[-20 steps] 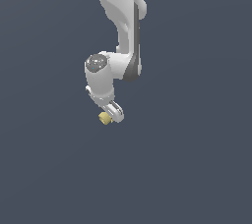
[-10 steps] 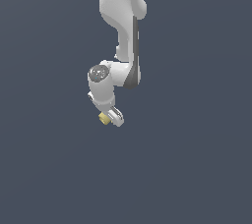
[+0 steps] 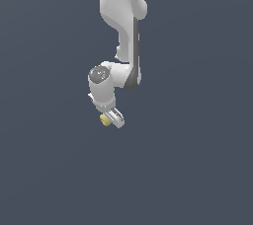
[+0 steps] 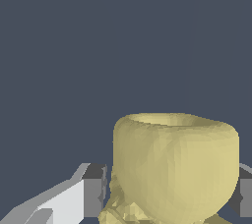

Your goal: Pick up the object and move it to a goal position.

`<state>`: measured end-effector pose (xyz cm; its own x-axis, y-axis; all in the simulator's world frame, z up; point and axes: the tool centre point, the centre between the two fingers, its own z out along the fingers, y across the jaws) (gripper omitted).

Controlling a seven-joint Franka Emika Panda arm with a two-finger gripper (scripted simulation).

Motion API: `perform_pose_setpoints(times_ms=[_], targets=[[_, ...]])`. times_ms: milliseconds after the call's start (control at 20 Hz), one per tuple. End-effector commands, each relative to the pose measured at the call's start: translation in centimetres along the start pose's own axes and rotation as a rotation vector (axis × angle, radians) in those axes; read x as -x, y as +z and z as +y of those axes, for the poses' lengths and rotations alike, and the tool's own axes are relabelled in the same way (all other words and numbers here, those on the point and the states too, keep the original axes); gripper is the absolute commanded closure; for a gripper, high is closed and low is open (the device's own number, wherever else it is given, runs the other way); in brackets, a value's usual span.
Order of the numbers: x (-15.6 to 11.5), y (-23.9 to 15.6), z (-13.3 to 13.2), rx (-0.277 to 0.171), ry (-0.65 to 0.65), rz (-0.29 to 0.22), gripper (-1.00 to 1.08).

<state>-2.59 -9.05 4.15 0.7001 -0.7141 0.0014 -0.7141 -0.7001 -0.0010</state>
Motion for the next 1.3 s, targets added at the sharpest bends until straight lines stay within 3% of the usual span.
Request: perform_pose_setpoints(times_ms=[0, 650, 1250], targets=[[0.1, 0.1, 0.0, 0.001, -0.001, -0.001, 1.08], [-0.2, -2.8, 1.5, 0.000, 0.000, -0.001, 1.08], [-1.0, -12.8, 6.6, -0.001, 0.001, -0.003, 1.08]])
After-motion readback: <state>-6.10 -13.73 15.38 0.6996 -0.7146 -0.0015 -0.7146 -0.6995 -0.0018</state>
